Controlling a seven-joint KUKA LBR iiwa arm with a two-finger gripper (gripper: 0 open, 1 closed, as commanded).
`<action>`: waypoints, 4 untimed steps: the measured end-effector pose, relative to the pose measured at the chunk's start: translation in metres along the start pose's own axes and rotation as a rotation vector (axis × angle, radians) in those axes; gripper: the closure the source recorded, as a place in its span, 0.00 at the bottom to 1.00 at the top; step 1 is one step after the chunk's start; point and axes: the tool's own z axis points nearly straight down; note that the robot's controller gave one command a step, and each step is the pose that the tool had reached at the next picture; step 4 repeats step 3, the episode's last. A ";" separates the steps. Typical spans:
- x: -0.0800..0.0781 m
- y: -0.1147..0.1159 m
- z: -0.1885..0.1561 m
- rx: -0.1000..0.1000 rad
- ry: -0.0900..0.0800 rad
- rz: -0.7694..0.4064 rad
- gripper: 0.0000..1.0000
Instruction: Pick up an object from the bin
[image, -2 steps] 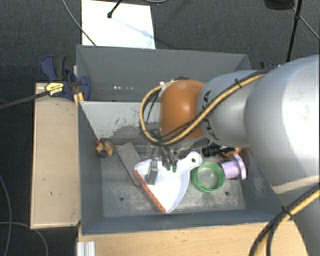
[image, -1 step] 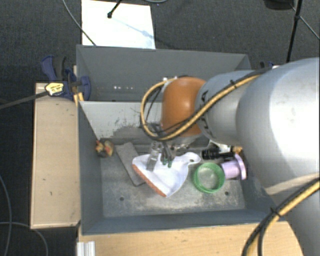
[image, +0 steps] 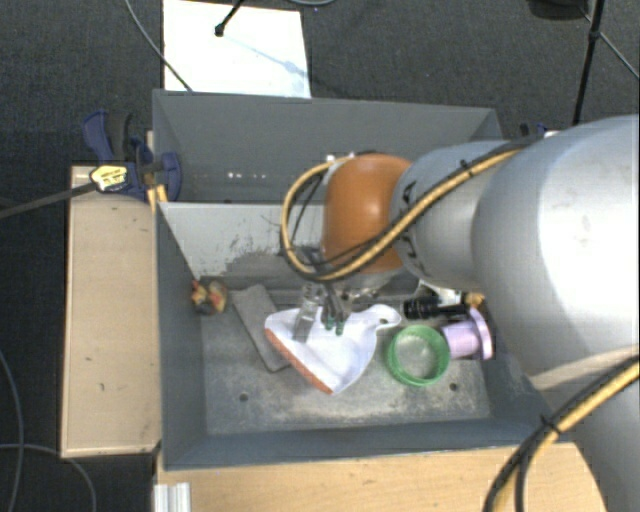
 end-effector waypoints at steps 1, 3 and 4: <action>0.004 -0.003 -0.044 0.006 0.011 -0.023 1.00; 0.009 0.015 -0.163 0.002 0.003 -0.085 1.00; 0.009 0.015 -0.163 0.002 0.003 -0.085 1.00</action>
Offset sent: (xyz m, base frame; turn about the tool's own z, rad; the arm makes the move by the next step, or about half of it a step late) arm -0.0047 0.0169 0.1629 -0.0884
